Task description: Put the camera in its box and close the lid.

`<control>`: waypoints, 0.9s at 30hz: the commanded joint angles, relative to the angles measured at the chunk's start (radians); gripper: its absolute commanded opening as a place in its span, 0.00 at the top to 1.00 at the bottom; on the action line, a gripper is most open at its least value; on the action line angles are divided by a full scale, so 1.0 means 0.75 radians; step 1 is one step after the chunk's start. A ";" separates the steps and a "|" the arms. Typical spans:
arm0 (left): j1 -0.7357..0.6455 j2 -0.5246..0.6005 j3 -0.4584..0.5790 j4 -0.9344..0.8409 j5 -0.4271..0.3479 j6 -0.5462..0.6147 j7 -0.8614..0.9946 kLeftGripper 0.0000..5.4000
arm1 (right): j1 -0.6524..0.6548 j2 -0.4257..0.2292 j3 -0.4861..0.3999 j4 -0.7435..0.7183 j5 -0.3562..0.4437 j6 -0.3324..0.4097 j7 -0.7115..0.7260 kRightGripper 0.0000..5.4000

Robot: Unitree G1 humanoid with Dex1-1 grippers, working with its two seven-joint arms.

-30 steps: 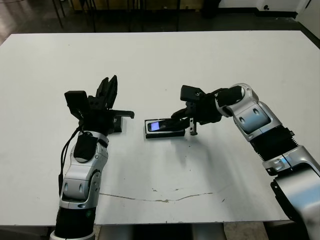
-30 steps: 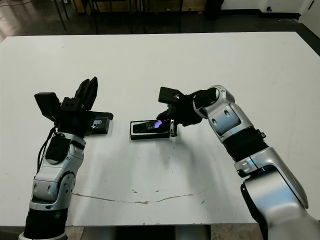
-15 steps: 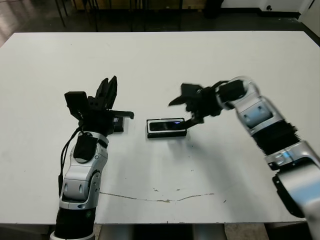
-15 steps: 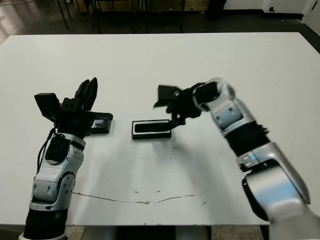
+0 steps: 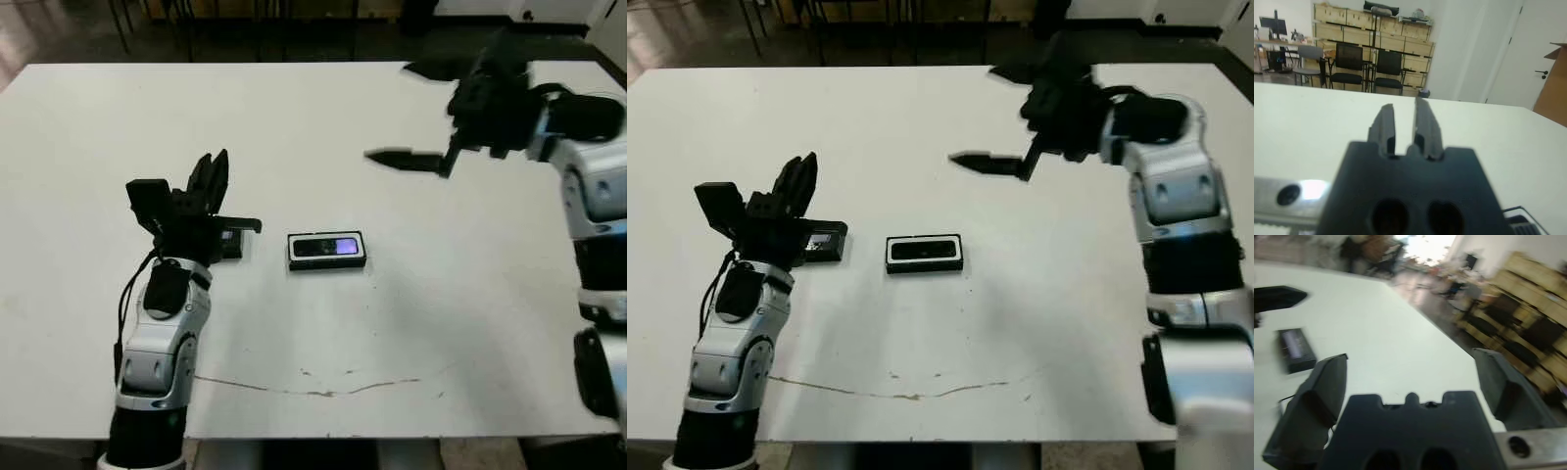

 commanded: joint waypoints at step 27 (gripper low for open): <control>-1.268 0.721 -0.601 1.709 0.618 0.033 -1.246 1.00 | 0.279 -0.184 0.027 -0.197 0.226 0.194 0.096 1.00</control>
